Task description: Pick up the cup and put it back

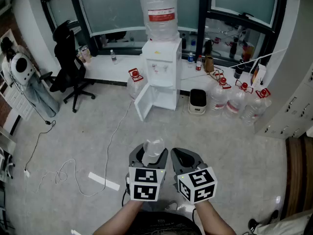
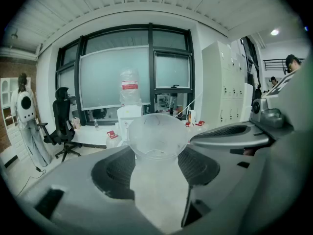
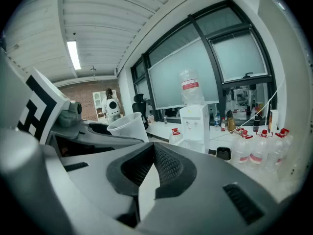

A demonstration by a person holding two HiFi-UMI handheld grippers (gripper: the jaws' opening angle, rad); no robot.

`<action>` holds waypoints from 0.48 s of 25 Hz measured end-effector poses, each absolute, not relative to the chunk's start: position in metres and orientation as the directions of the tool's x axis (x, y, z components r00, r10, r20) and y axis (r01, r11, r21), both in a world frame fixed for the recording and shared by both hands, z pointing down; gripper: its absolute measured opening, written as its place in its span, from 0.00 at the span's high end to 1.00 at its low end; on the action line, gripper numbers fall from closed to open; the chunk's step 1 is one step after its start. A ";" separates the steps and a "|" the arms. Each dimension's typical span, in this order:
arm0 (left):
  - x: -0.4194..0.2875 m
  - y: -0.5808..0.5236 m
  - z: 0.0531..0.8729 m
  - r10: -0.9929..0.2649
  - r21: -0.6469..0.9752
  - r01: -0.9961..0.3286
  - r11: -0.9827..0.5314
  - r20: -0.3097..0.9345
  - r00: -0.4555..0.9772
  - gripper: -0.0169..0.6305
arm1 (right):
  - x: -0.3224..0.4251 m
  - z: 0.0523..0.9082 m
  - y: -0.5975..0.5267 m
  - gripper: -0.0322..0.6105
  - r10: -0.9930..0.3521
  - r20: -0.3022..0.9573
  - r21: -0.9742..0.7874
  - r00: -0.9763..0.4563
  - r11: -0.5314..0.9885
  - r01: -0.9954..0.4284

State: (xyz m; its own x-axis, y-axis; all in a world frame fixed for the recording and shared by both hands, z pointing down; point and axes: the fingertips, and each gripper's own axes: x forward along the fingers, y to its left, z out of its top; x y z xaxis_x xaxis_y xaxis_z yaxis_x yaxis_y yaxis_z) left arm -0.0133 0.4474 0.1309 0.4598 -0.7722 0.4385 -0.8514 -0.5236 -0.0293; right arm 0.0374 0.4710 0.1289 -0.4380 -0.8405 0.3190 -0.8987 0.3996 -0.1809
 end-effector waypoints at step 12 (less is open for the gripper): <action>0.000 0.441 0.137 -0.753 -0.015 -0.841 -0.541 0.453 0.477 0.55 | 0.051 0.133 0.463 0.92 -0.840 0.343 -0.180 -0.420 0.380 -0.907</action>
